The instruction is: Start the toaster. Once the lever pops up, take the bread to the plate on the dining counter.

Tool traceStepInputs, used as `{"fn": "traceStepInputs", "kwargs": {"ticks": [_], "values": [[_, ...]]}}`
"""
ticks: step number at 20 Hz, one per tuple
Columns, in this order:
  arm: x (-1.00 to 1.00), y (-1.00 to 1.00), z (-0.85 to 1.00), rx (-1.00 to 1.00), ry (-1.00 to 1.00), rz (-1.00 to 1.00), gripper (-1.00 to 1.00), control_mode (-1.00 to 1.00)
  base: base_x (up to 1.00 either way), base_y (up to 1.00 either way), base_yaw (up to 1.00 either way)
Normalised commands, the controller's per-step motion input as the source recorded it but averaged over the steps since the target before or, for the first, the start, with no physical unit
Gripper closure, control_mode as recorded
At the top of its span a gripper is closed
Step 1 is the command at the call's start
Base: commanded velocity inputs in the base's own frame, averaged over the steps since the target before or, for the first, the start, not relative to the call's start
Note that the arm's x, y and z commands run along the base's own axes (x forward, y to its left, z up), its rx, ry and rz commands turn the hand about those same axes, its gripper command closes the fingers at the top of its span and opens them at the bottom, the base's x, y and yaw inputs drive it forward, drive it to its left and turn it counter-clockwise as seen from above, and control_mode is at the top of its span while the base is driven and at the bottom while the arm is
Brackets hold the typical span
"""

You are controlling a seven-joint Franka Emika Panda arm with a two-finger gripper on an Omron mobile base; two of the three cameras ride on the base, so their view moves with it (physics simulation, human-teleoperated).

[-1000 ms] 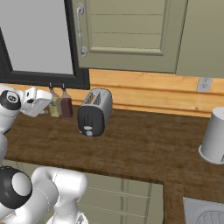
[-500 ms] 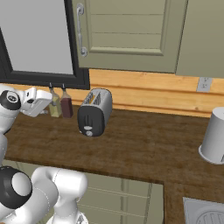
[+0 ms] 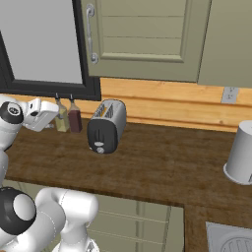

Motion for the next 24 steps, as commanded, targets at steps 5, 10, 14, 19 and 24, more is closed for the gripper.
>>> {"fn": "traceStepInputs", "kwargs": {"ticks": [5,10,14,19,24], "values": [[0.00,0.00,0.00,0.00,0.00,0.00,-1.00,-1.00,0.00,0.00,0.00],[0.00,0.00,0.00,0.00,0.00,0.00,-1.00,-1.00,0.00,0.00,0.00],[0.00,0.00,0.00,0.00,0.00,0.00,-1.00,-1.00,0.00,0.00,0.00],[0.00,0.00,0.00,0.00,0.00,0.00,-1.00,-1.00,0.00,0.00,0.00],[0.00,0.00,0.00,0.00,0.00,0.00,-1.00,-1.00,0.00,0.00,0.00]]}}
